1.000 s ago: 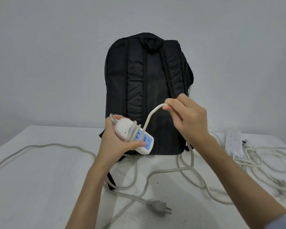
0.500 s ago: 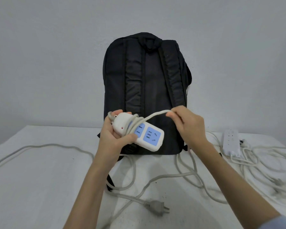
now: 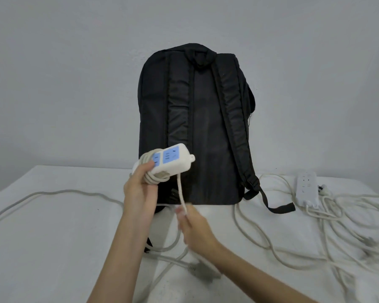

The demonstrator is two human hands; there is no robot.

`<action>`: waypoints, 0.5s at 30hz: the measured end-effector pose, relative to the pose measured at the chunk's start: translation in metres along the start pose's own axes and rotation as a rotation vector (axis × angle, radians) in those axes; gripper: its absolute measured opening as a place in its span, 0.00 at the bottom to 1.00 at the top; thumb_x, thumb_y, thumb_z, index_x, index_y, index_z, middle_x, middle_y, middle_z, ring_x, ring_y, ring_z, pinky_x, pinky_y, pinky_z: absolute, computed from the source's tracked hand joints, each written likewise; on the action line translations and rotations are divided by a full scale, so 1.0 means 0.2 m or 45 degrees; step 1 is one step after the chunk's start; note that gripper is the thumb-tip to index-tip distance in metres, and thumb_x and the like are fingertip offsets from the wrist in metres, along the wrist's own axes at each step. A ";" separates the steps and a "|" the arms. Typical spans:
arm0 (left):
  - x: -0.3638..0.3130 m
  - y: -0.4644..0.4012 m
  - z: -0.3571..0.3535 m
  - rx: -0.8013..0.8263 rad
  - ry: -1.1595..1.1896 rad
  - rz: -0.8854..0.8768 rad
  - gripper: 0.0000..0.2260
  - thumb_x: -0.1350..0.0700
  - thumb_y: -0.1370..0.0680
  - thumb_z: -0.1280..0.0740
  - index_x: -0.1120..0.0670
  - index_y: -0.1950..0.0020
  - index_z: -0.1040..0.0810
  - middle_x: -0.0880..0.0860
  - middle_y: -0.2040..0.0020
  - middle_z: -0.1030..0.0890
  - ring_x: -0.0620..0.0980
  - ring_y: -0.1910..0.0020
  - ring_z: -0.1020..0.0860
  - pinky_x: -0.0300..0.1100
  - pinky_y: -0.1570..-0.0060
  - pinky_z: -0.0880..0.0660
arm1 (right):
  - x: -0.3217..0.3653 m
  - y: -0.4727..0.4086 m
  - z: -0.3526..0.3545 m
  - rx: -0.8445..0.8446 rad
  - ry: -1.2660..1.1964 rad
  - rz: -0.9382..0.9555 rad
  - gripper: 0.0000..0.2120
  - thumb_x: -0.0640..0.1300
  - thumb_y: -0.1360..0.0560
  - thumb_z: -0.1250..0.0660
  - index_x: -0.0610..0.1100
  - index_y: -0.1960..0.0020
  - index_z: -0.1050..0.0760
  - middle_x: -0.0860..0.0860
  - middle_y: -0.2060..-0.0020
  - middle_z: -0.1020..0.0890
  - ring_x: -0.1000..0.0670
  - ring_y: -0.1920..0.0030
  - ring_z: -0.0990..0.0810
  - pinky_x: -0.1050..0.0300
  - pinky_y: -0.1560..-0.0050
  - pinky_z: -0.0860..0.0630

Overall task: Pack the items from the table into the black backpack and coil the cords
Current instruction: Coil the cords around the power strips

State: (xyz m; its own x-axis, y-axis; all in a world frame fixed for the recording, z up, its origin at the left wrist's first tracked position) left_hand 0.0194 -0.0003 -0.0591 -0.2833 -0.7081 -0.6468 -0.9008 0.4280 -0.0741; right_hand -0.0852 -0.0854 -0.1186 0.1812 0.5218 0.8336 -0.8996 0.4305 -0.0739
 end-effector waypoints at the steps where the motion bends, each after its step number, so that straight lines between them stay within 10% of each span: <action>1: -0.02 0.00 0.03 -0.053 0.031 -0.024 0.36 0.58 0.41 0.27 0.70 0.35 0.30 0.60 0.43 0.24 0.54 0.44 0.23 0.43 0.46 0.27 | -0.01 0.04 -0.04 0.025 0.001 -0.018 0.07 0.43 0.18 0.47 0.44 0.48 0.31 0.54 0.69 0.30 0.56 0.70 0.33 0.61 0.67 0.35; 8: -0.09 0.07 0.09 -0.384 -0.187 -0.429 0.20 0.70 0.30 0.29 0.58 0.43 0.33 0.55 0.46 0.24 0.45 0.54 0.20 0.36 0.54 0.23 | 0.11 0.11 -0.02 0.076 0.445 0.179 0.15 0.51 0.24 0.35 0.45 0.42 0.33 0.51 0.63 0.22 0.50 0.60 0.22 0.60 0.57 0.30; 15: -0.15 0.13 -0.01 -0.163 -0.875 -0.946 0.28 0.72 0.32 0.27 0.47 0.49 0.40 0.46 0.42 0.28 0.41 0.44 0.24 0.32 0.51 0.25 | -0.02 0.15 0.07 0.422 0.534 -0.034 0.07 0.39 0.27 0.33 0.51 0.57 0.28 0.56 0.63 0.23 0.54 0.60 0.26 0.60 0.55 0.29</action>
State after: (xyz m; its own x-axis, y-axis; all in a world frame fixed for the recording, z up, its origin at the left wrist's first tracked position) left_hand 0.0035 0.0317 -0.0402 0.5757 -0.2776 -0.7691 -0.8116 -0.0803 -0.5786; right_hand -0.1173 -0.0846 -0.1162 0.2880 0.7927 0.5373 -0.9575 0.2275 0.1775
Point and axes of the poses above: each hand's wrist, its own y-axis away from the middle knuckle, its own z-axis out of the back of the hand, x = y × z, the point moved 8 cm from there along -y, towards the middle knuckle
